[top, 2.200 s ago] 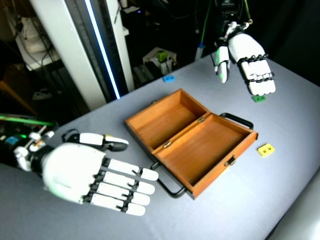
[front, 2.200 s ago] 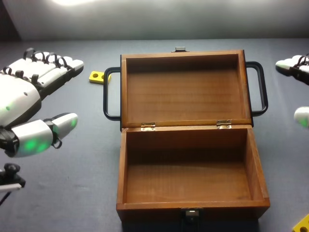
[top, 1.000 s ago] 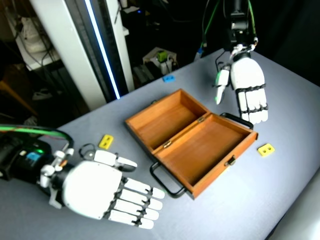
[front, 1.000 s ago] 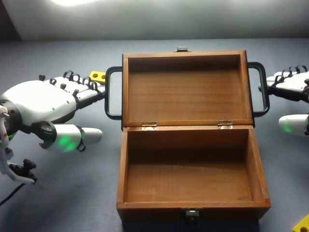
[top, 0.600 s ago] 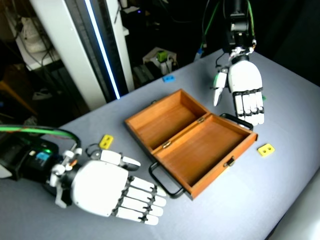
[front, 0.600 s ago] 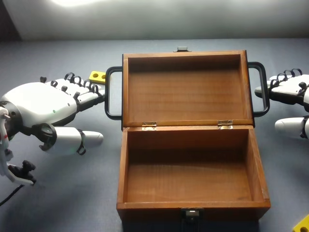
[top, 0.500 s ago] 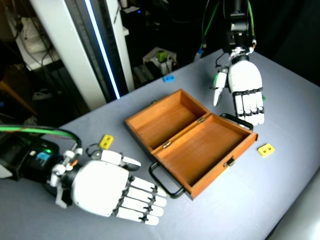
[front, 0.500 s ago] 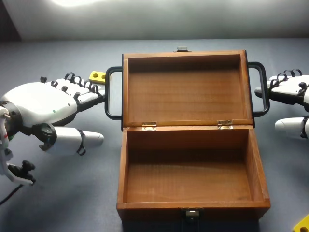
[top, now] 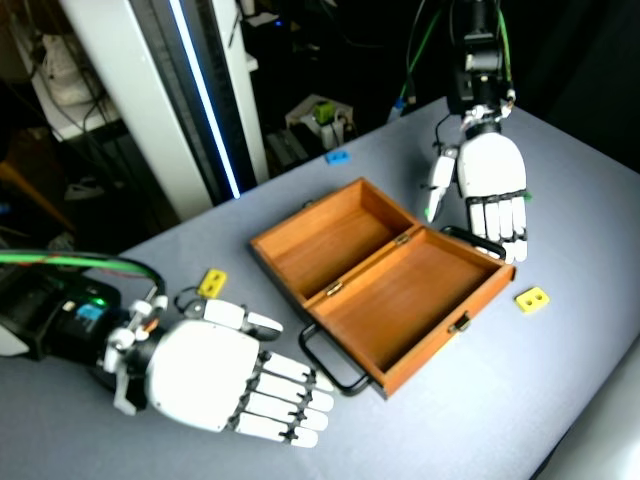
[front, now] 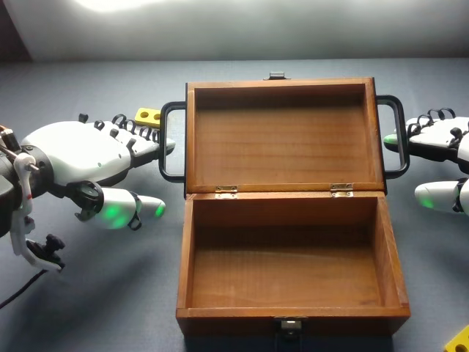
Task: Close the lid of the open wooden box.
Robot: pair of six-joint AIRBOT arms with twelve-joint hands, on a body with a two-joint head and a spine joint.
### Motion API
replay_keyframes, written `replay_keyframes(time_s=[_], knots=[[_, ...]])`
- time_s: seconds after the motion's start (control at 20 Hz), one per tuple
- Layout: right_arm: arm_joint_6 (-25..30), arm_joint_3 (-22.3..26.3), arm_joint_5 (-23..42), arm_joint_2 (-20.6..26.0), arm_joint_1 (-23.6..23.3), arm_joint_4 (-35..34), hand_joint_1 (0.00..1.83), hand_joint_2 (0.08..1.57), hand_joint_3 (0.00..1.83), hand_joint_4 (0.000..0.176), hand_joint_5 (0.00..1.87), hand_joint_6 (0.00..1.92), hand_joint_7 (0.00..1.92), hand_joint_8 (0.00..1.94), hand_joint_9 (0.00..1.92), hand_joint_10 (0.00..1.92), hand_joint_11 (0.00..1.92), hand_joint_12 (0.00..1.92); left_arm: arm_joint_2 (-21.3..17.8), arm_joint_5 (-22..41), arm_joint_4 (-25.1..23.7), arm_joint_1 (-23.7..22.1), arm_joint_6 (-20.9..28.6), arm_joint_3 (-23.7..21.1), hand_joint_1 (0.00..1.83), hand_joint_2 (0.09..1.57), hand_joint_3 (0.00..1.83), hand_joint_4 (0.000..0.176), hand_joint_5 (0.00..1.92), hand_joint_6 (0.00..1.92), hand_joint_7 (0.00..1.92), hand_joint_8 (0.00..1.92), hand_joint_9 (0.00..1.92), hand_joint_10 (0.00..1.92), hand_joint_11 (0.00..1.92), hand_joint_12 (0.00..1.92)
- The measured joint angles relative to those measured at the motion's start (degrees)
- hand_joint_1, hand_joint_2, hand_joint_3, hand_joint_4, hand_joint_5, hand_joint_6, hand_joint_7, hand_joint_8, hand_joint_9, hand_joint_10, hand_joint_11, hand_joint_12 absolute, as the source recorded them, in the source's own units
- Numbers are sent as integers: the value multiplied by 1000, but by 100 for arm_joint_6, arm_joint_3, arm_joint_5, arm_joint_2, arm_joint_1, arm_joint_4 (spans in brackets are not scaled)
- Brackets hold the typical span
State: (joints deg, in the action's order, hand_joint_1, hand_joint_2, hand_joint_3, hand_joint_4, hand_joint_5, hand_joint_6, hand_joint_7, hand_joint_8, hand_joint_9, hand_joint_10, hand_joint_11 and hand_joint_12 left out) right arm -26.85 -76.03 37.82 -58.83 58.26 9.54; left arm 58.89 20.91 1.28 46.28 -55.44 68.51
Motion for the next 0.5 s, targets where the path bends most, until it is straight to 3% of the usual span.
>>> replay_keyframes(time_s=[0.25, 0.5], knots=[[52, 131, 114, 72, 0, 24, 129, 1490, 0, 0, 66, 0, 32, 1, 2, 0, 105, 6, -376, 247, -13, 55, -4, -409, 0, 1300, 0, 0, 0, 0, 18, 0, 30, 0, 45, 1], [94, 326, 483, 293, -17, 20, 45, 1428, 0, 0, 63, 4, 43, 6, 4, 1, 90, 5, -691, 1128, 109, 293, 116, -741, 0, 1331, 2, 0, 0, 0, 5, 2, 17, 7, 46, 8]])
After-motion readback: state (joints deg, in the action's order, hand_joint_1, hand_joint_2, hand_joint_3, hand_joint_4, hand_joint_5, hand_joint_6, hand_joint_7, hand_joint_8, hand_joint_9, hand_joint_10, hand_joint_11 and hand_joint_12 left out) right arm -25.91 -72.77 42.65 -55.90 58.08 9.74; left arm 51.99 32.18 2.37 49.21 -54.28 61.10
